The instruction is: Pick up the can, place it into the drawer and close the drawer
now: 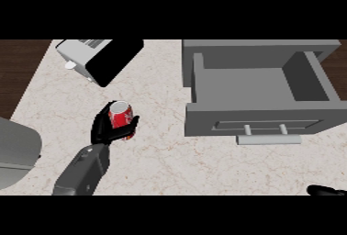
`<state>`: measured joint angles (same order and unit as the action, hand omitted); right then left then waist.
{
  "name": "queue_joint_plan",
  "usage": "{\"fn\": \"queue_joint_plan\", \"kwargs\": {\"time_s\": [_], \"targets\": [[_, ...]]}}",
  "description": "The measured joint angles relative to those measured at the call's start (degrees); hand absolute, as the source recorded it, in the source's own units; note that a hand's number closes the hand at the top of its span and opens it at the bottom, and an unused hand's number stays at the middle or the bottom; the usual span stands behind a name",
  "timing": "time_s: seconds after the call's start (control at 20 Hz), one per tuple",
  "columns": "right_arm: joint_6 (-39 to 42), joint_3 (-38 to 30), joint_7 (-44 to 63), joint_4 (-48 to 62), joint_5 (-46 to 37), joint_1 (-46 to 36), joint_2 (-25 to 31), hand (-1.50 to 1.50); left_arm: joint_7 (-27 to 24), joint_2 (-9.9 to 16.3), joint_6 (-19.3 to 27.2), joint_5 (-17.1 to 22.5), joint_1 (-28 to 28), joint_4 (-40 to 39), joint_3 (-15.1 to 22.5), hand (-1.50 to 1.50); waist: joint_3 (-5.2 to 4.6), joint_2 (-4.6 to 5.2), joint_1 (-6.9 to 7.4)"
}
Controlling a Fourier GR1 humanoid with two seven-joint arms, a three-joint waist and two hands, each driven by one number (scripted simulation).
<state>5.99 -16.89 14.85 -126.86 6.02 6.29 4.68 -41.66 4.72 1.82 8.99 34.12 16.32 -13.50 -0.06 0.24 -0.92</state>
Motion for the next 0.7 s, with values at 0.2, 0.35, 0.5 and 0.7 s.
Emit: {"fn": "queue_joint_plan", "kwargs": {"time_s": [0.2,0.35,0.5,0.7], "targets": [[0.17,-0.2,0.92,-1.18,0.32,0.1,0.23,-1.5,0.76,0.51,-1.38,0.1,2.45,-0.62,-0.11,1.5,0.01,-0.01,-0.02],[0.05,-0.77,0.61,0.18,0.34,-1.01,0.59,-1.5,0.88,-0.16,-1.91,-0.03,2.55,0.09,0.36,1.5,0.01,-0.05,0.16],[0.12,-1.0,0.45,-0.67,0.15,-0.36,0.45,-1.5,1.11,-0.71,-2.28,0.02,3.89,0.33,0.47,1.5,0.01,-0.05,0.09],[-0.41,-1.25,1.56,-1.11,-0.19,-1.16,0.84,-1.5,4.87,-1.53,-2.26,-0.18,6.15,2.89,1.55,1.5,0.03,-0.17,0.33]]}}
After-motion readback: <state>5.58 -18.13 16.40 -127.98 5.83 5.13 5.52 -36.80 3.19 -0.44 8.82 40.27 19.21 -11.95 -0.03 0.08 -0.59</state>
